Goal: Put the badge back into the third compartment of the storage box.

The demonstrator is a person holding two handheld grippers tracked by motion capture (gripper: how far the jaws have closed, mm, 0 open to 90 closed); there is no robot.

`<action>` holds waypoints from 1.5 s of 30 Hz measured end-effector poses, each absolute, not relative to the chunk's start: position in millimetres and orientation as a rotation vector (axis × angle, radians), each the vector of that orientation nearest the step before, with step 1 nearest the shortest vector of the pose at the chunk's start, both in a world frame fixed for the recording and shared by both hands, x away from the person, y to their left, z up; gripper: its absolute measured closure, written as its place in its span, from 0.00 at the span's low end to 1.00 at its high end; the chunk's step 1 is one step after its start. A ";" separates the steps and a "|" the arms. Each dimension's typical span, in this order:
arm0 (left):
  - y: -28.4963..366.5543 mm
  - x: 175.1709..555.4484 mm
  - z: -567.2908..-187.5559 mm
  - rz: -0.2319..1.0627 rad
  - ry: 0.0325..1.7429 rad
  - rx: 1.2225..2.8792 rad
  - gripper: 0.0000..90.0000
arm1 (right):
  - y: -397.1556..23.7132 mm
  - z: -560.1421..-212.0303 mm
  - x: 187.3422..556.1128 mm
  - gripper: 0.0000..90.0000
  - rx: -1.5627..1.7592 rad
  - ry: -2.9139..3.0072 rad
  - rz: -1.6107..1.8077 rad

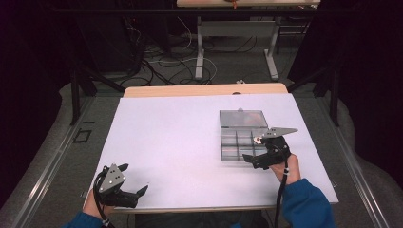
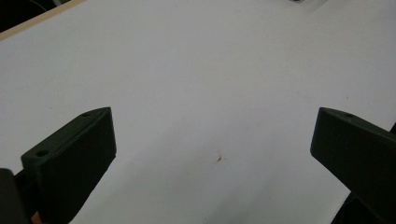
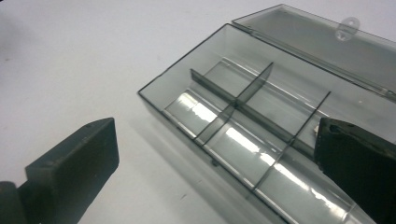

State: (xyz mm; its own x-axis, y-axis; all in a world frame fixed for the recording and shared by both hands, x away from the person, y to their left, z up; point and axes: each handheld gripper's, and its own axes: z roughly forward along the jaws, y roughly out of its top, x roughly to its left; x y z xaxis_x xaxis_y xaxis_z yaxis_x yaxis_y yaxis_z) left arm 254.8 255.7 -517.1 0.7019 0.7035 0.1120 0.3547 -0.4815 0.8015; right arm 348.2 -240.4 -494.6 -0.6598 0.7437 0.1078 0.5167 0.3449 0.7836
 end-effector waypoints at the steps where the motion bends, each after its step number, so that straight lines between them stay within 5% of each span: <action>1: 255.7 255.0 -517.1 0.555 0.804 2.107 0.00 | -239.5 -493.6 344.5 0.00 1.120 2.344 1.214; 45: 255.1 255.6 -517.1 0.562 0.795 2.116 0.00 | -262.2 -505.6 265.4 0.00 1.009 2.380 1.131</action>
